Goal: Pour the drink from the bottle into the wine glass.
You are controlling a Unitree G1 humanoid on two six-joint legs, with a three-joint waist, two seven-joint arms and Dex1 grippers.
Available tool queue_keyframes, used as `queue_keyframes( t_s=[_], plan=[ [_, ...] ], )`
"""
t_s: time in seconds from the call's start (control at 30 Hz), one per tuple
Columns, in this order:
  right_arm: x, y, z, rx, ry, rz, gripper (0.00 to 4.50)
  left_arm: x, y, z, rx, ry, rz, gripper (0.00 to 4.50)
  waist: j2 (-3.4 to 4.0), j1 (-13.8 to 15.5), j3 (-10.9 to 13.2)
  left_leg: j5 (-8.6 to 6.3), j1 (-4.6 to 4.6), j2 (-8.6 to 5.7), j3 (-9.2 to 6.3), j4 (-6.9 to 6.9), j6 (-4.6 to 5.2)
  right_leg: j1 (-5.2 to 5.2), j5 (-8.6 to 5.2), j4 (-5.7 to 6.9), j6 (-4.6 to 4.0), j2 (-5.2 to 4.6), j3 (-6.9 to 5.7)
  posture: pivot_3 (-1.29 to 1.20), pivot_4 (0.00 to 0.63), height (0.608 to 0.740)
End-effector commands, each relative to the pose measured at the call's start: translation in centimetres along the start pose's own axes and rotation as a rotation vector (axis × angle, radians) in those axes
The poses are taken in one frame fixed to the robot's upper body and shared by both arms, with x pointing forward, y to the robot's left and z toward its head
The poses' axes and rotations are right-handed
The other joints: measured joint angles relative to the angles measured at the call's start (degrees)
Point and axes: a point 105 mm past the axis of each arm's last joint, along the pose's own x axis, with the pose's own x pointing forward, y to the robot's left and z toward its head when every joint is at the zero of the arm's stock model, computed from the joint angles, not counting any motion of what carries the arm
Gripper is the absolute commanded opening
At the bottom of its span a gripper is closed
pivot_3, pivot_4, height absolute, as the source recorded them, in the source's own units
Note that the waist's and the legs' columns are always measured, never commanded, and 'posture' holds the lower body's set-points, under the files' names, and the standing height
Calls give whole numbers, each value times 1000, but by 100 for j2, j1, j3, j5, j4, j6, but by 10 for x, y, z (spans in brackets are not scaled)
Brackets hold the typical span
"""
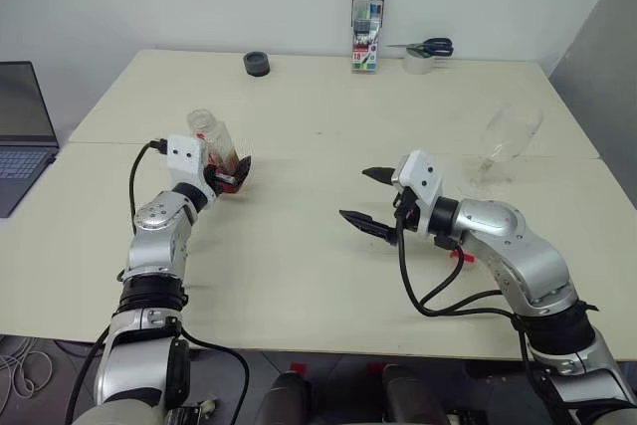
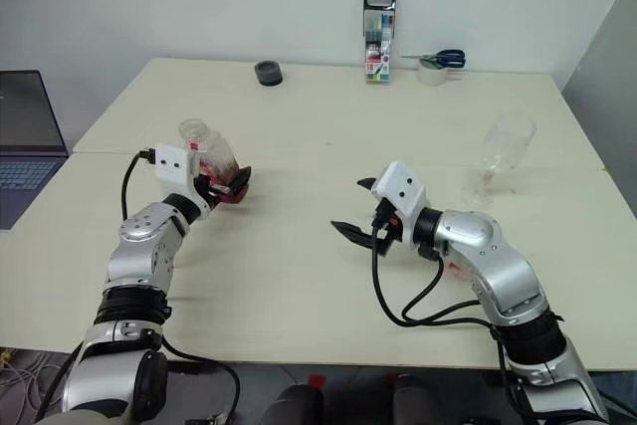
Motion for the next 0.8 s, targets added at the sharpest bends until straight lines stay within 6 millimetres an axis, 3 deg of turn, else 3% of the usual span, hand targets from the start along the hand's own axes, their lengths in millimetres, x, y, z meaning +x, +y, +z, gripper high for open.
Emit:
queue_keyframes(
  t_s=[0.03, 0.3, 0.67, 0.8],
  plan=[
    [-4, 3, 4, -32, -18, -8, 4500, -4, 5, 0, 42, -22, 23, 4478, 0, -1, 0, 0, 0, 0, 0, 0, 0, 0, 0, 0, 0, 0, 0, 0, 150, 740],
    [-16, 0, -28, -60, 16, -154, 4500, -21, 9, -19, 49, -7, 73, 4478, 0, 2, 0, 0, 1, 0, 1, -2, 1, 0, 0, -1, 0, 0, 2, 0, 150, 740],
    [-38, 6, -39, 13, -4, -279, 4500, -59, 5, -33, 113, 52, 47, 4478, 0, 2, -1, -1, 6, 6, 3, -8, 1, 1, 0, -1, 0, 2, 4, 0, 150, 740],
    [-50, 2, -43, 27, 8, -373, 4500, -75, -10, -32, 154, 55, -31, 4478, 1, 10, -1, -11, 6, 7, 4, -8, 19, 4, 0, -2, 0, 1, 6, 0, 150, 740]
  ],
)
